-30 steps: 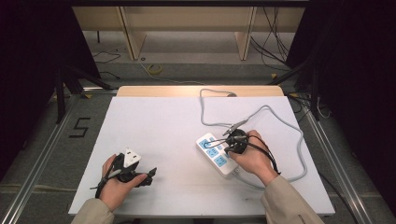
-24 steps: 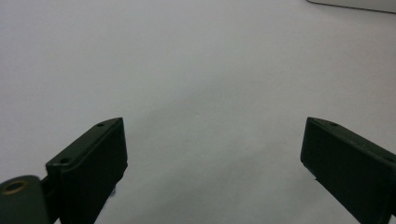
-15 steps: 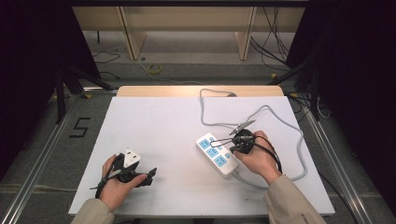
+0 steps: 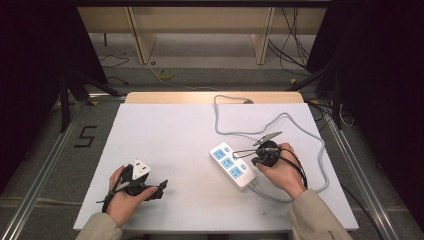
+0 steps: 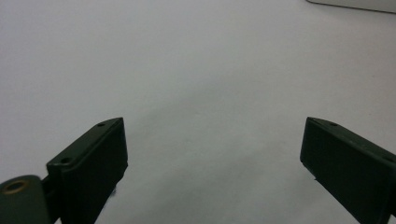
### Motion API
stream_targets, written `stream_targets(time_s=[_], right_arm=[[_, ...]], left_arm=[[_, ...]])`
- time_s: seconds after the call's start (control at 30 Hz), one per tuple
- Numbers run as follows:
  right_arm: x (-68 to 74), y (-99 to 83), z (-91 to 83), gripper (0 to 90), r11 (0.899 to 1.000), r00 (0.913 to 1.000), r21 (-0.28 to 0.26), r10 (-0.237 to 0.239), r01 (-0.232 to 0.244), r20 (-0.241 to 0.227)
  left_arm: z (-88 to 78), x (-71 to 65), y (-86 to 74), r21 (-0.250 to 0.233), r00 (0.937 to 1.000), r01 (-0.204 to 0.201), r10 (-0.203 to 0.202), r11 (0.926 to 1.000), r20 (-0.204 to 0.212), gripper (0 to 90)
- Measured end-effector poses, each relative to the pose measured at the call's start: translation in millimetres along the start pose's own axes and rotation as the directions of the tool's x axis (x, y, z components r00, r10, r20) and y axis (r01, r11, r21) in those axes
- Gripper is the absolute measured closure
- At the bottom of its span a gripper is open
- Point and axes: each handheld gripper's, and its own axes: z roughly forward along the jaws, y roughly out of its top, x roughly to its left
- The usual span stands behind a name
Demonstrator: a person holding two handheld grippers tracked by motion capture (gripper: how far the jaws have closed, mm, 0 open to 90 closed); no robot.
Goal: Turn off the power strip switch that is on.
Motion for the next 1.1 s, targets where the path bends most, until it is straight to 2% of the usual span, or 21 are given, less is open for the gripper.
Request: stream_targets(time_s=[0.27, 0.83, 1.1], right_arm=[[-4.9, -11.1, -1.3, 80.4, 1.0, 0.9997, -0.026, 0.016, -0.016, 0.016], [-12.7, -36.3, -8.4, 69.5, 0.991, 0.9979, -0.117, 0.064, -0.062, 0.009], [-14.9, -42.8, -10.9, 66.5, 0.988, 0.9972, -0.138, 0.074, -0.072, 0.007]], left_arm=[[-0.1, -0.2, -0.1, 0.0, 1.0, -0.001, 0.001, 1.0, 0.0, 7.1], [0.0, -0.1, 0.0, 0.005, 1.0, -0.008, 0.008, 1.0, 0.002, 7.1], [0.2, -0.3, 0.1, 0.005, 1.0, -0.008, 0.008, 1.0, 0.003, 7.1]])
